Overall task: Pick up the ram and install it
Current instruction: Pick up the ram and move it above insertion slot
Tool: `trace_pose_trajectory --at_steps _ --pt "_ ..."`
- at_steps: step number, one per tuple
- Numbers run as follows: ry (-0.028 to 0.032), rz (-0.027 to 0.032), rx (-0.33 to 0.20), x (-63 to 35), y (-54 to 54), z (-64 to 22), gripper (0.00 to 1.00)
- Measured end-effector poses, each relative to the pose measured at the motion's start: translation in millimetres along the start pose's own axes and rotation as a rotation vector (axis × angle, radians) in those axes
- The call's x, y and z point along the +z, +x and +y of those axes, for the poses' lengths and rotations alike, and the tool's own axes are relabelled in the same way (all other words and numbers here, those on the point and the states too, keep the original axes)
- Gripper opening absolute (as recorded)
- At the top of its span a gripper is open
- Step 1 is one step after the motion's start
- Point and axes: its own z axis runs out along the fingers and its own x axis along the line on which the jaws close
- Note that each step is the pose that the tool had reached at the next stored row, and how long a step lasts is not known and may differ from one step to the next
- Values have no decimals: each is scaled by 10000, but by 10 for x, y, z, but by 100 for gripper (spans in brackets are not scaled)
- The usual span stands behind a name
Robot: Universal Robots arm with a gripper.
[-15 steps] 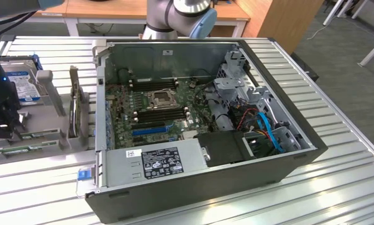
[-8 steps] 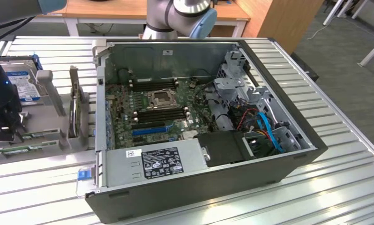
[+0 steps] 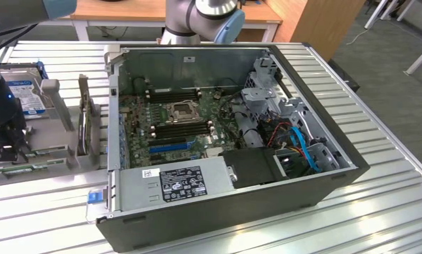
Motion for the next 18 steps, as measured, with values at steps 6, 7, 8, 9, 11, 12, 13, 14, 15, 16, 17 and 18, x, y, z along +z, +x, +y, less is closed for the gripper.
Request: trace_pose_trajectory --at_steps 6,7,8,9,11,12,13,14,15,16,17,18 --pt "0 0 0 44 3 -2 29" --pt "0 0 0 52 4 -2 29" --pt "0 0 0 59 4 -3 29" --pt "0 0 0 67 5 -3 29" --pt "1 -1 0 82 6 -4 29" --pt "0 0 0 89 7 -4 29" --pt "0 0 0 96 7 -4 29" --pt "-1 0 1 102 8 -5 29" --pt "0 1 0 108 8 -5 29" --pt "-2 1 0 110 8 -5 29" --pt "-3 5 0 110 9 -5 29" --pt "-2 6 0 110 9 -5 29"
